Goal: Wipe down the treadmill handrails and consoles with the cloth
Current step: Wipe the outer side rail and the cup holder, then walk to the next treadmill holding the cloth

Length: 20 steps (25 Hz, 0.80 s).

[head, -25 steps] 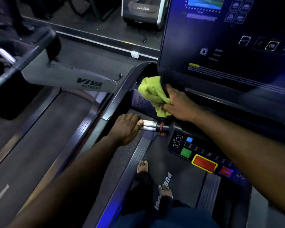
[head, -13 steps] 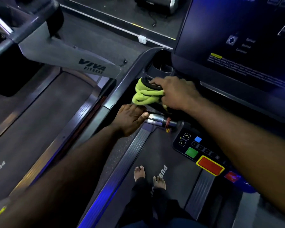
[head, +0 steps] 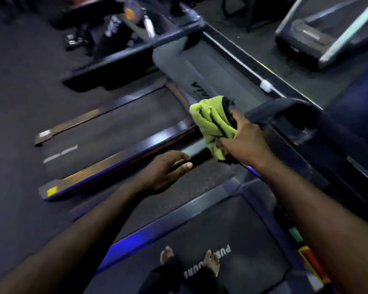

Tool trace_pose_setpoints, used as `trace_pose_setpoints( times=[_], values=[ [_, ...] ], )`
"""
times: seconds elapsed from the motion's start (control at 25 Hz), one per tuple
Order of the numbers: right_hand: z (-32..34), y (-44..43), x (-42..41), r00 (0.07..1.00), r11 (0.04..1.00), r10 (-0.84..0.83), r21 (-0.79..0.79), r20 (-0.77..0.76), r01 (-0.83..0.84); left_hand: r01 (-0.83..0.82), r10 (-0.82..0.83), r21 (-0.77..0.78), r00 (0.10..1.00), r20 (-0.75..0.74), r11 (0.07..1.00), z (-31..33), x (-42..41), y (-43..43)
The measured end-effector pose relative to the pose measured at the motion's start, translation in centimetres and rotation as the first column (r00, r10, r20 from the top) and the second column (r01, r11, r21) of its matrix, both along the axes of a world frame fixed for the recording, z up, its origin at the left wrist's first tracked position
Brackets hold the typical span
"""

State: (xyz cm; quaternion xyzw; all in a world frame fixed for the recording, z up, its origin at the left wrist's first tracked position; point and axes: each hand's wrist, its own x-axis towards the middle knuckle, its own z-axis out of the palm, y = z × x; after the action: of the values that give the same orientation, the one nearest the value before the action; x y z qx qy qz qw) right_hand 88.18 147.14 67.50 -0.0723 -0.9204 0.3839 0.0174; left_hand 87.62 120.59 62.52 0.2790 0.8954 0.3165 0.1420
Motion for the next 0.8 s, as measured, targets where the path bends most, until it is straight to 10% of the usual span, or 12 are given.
trace_pose_setpoints(
  times=[0.32, 0.8],
  values=[
    [4.8, -27.7, 0.5, 0.831, 0.827, 0.556, -0.106, 0.003, -0.553, -0.664, 0.668, 0.074, 0.737, -0.108, 0.744, 7.1, 13.0, -28.4],
    [2.1, -74.6, 22.5, 0.264, 0.270, 0.963, -0.155, 0.061, -0.950, -0.973, 0.997, 0.220, -0.062, 0.047, -0.071, 6.0, 48.2, -58.6]
  ],
)
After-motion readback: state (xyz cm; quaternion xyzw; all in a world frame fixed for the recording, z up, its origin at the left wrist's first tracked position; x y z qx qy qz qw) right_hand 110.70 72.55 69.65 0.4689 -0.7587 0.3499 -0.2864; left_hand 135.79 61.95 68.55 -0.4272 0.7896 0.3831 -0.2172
